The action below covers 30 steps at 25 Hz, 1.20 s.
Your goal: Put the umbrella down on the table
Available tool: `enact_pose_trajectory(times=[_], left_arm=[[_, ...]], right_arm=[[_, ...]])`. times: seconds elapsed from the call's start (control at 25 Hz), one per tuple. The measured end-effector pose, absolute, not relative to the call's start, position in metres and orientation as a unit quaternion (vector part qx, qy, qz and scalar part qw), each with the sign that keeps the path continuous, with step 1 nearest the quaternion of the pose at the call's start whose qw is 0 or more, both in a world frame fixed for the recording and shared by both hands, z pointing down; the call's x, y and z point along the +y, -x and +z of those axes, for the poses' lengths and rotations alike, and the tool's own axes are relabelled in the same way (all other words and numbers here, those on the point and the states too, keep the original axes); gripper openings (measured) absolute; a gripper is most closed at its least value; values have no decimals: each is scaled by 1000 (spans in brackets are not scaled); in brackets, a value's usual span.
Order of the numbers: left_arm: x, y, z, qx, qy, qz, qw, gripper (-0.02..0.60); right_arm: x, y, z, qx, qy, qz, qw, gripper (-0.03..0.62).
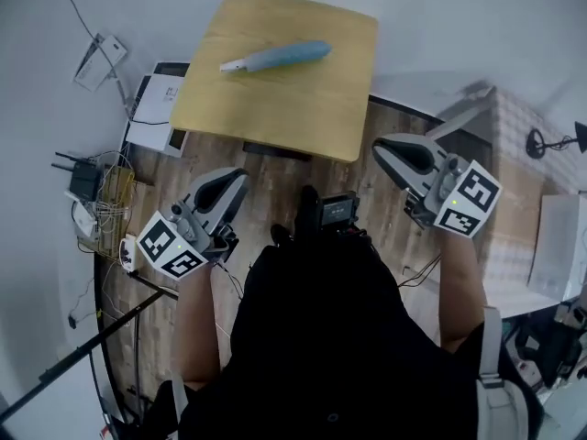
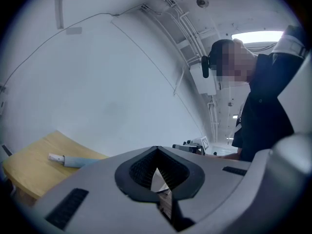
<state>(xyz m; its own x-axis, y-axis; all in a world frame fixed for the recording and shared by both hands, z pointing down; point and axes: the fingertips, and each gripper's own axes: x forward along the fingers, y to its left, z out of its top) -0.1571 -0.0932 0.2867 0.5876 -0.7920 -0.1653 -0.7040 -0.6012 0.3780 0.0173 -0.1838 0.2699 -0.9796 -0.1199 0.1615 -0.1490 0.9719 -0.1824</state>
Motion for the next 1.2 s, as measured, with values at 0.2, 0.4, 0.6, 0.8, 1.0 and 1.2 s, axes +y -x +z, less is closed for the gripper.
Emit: enact_pose_trajectory(times=[0.2, 0.4, 0.6, 0.8, 1.0, 1.2], left_arm=[[-74, 109, 280, -398, -897, -142, 129, 12], [-42, 60, 279, -395, -902, -116, 127, 12], [-5, 6, 282, -405, -896, -121, 138, 12], [44, -74, 303, -392, -894, -126, 177, 11], [86, -123, 312, -371, -899, -113, 201, 11], [106, -150, 299, -356, -911, -91, 187, 11]], right_arm=[[-146, -58, 270, -992, -75, 88, 58, 25], [-110, -90, 276, -994, -53, 77, 51, 23], [-64, -130, 287, -995, -18, 75, 59, 21], [-22, -200, 297, -994, -21, 98, 51, 21], [11, -255, 309, -991, -45, 123, 32, 21], [38, -275, 313, -991, -43, 125, 18, 21]])
